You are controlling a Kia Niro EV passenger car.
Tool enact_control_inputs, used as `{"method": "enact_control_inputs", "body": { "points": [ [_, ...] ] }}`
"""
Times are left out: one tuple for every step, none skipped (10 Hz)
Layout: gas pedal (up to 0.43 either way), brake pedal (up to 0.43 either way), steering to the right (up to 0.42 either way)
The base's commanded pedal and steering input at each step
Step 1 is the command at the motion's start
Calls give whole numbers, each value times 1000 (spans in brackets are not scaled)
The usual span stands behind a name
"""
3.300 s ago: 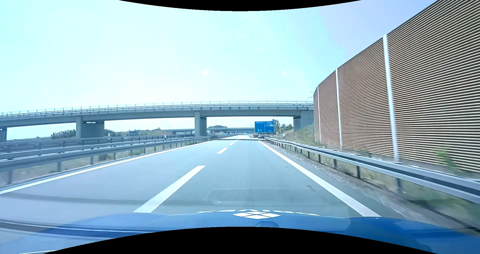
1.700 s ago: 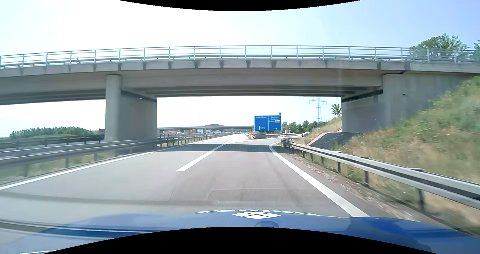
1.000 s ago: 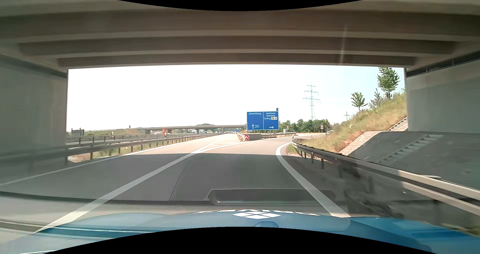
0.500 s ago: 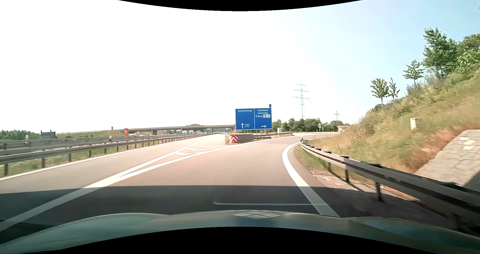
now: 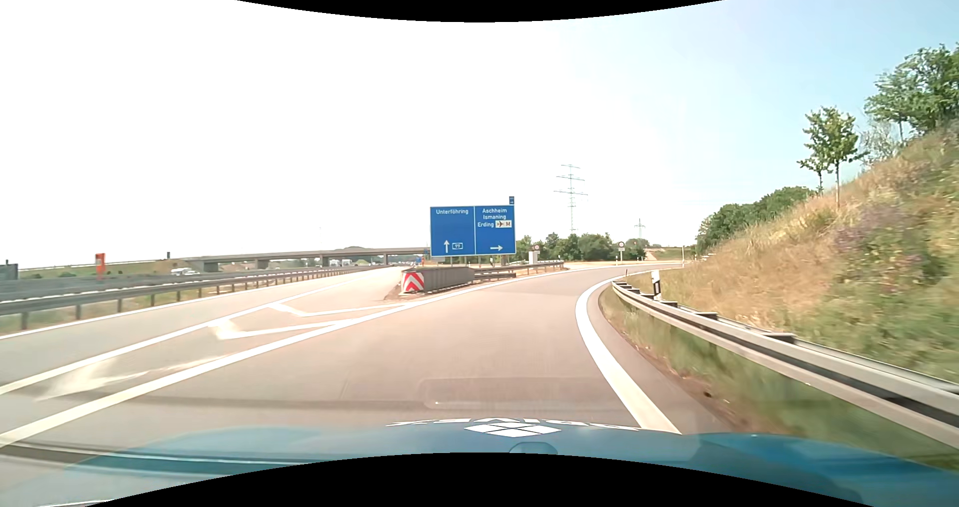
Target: Follow the waypoints while adhering to traffic rules and regulations
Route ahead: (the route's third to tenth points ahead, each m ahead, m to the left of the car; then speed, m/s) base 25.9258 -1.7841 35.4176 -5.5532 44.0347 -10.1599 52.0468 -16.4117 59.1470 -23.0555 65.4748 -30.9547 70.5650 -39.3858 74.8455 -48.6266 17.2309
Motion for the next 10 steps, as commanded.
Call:
{"method": "enact_control_inputs", "body": {
  "points": [
    [0,0,62],
    [0,0,65],
    [0,0,67],
    [0,0,67],
    [0,0,69],
    [0,0,70],
    [0,0,71],
    [0,0,70],
    [0,0,68],
    [0,0,65]
  ]
}}
